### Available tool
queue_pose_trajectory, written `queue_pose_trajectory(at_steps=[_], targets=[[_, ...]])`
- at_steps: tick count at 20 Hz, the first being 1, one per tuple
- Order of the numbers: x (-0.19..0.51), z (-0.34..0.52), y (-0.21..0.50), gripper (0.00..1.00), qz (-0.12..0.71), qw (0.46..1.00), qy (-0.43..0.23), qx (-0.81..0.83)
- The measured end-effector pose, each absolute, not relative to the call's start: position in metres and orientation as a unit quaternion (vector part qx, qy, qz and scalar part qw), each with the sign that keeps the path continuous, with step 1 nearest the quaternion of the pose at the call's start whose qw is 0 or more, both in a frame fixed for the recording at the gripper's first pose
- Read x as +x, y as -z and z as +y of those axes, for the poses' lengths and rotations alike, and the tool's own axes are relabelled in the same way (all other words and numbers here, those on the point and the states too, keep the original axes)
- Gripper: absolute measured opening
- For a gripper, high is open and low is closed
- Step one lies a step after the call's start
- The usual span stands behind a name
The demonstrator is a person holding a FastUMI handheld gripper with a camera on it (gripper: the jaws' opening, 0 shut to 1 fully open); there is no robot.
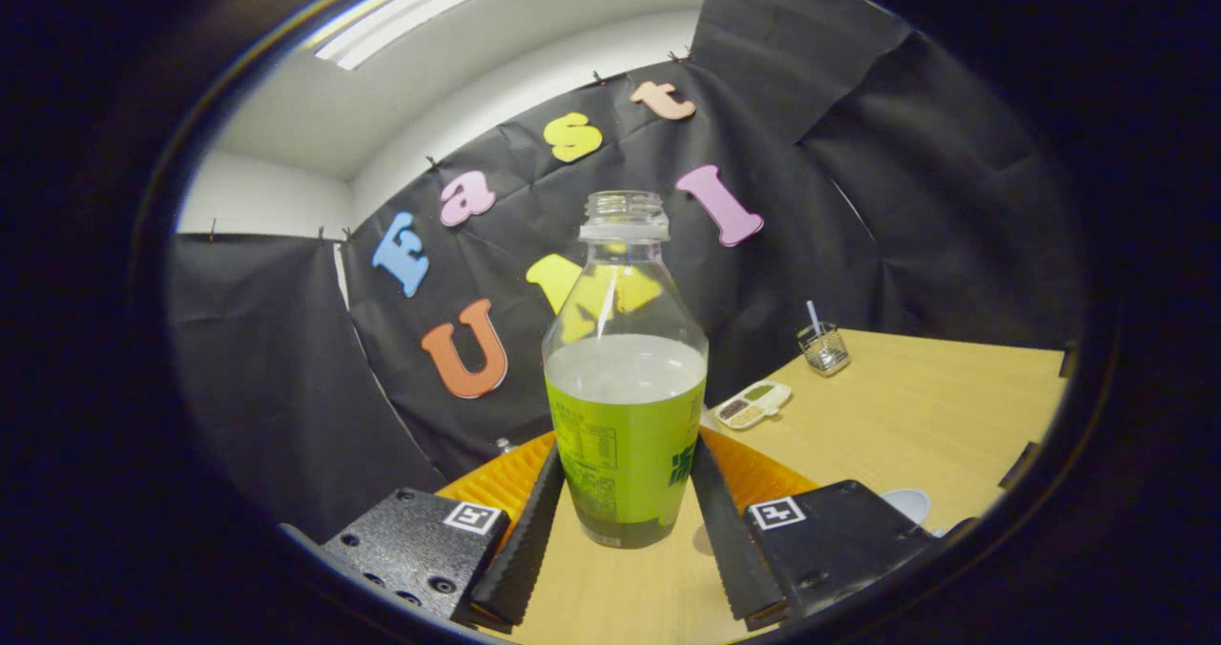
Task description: Take the bottle from table, then pour the juice into the cup, finally place the bottle on the coaster
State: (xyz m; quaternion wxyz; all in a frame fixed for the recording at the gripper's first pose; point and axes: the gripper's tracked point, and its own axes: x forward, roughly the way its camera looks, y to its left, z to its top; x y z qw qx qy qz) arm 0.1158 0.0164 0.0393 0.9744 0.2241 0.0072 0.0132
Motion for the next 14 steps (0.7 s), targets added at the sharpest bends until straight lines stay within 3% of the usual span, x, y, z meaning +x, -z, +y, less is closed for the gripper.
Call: queue_pose_trajectory(at_steps=[14], targets=[[0.200,0.027,0.015,0.81,0.051,0.998,0.012,0.019]])
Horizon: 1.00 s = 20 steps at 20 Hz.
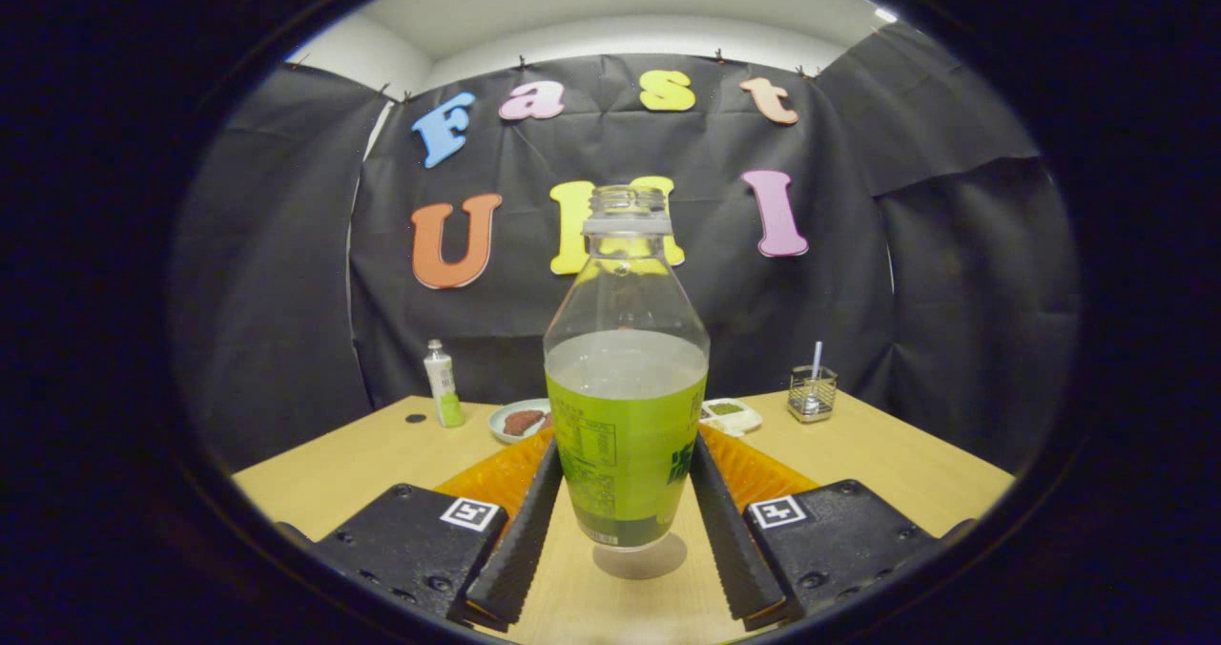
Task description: Take the bottle from table, then pour the juice into the cup, finally place the bottle on the coaster
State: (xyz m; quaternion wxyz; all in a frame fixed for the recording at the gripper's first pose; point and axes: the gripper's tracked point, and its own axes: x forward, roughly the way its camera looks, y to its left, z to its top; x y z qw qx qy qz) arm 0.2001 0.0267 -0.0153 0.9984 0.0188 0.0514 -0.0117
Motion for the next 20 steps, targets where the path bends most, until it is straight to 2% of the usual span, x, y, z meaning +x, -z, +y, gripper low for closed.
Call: queue_pose_trajectory(at_steps=[11,20], targets=[[0.249,0.020,0.060,0.81,0.109,0.994,0.019,-0.012],[0.263,0.020,0.095,0.82,0.149,0.989,0.003,-0.016]])
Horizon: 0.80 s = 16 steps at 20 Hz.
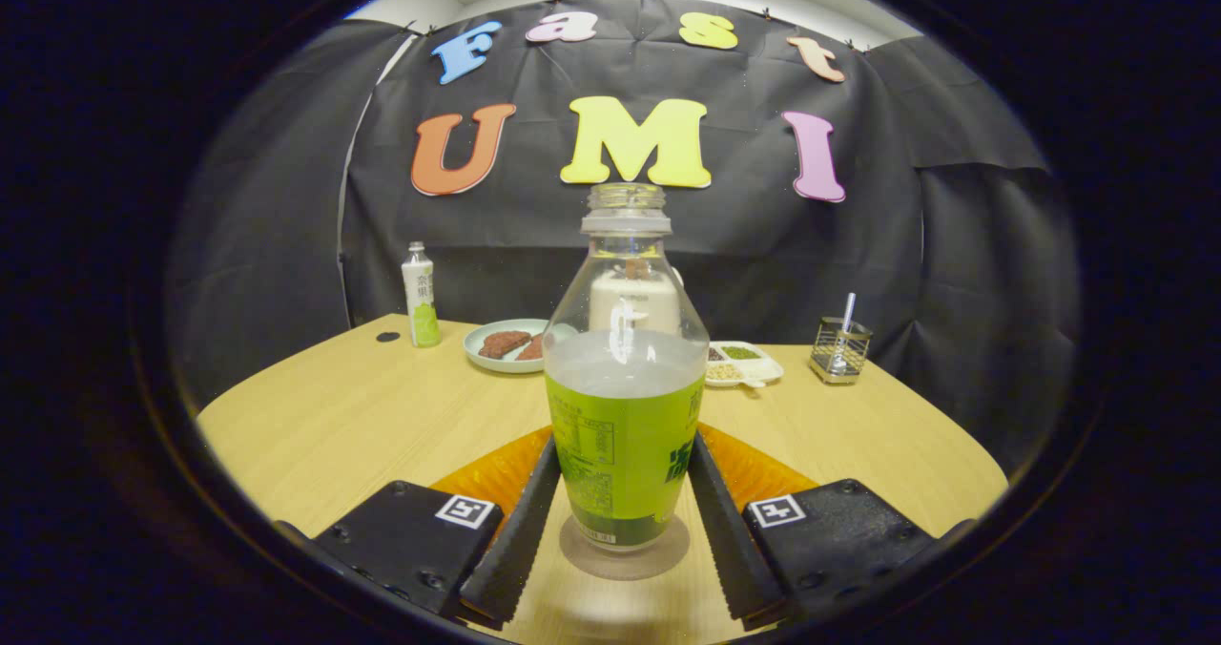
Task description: Take the bottle from table, then pour the juice into the cup, finally place the bottle on the coaster
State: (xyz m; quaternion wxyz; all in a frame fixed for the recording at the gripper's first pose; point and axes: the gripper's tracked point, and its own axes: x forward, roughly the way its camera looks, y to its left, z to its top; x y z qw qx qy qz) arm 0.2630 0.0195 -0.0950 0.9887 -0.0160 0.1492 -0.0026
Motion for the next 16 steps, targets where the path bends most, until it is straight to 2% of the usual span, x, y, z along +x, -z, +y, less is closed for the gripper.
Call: queue_pose_trajectory(at_steps=[16], targets=[[0.265,0.013,0.107,0.84,0.164,0.986,-0.005,-0.020]])
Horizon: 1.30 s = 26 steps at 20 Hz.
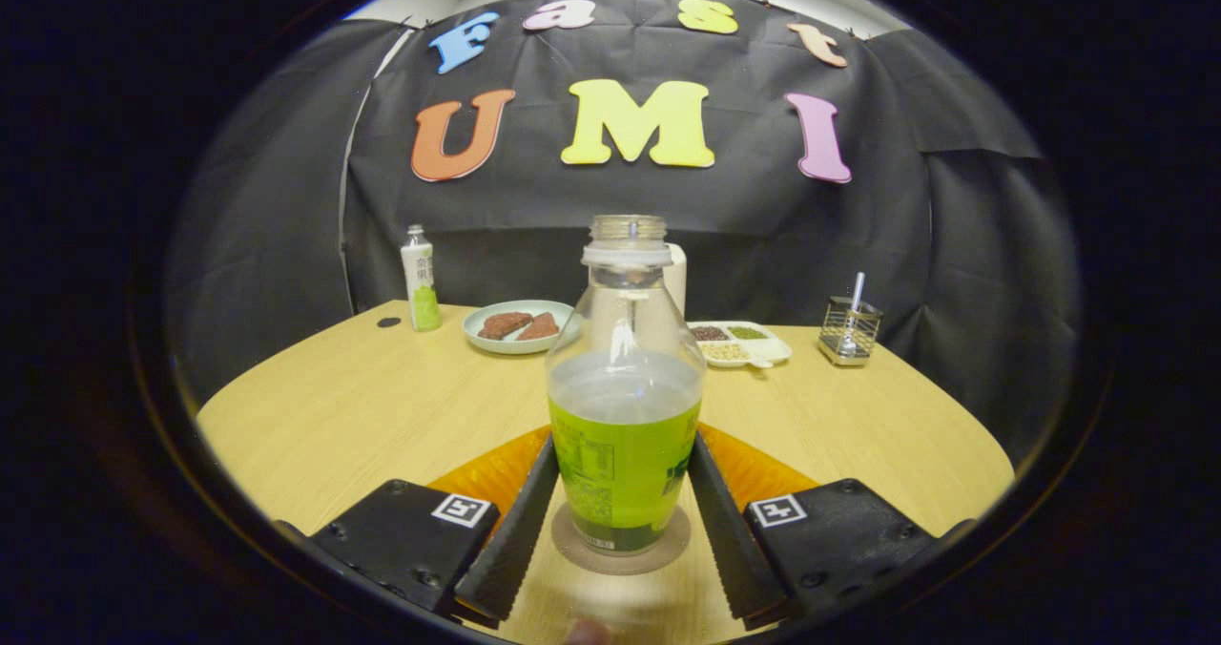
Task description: Take the bottle from table, then pour the juice into the cup, finally place the bottle on the coaster
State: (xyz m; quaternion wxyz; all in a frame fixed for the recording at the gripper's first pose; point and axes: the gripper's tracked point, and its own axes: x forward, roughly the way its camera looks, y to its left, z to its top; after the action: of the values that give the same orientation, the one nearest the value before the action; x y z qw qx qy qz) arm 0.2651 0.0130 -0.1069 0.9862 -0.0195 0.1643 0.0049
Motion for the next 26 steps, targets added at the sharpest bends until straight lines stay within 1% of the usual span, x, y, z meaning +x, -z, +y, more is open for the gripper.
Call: queue_pose_trajectory(at_steps=[3,14,19,26], targets=[[0.264,0.012,0.107,0.99,0.167,0.986,-0.006,-0.023],[0.239,0.013,0.101,1.00,0.161,0.986,-0.015,-0.028],[0.199,0.007,0.086,1.00,0.145,0.989,-0.001,-0.022],[0.126,-0.004,0.039,1.00,0.092,0.996,0.017,-0.005]])
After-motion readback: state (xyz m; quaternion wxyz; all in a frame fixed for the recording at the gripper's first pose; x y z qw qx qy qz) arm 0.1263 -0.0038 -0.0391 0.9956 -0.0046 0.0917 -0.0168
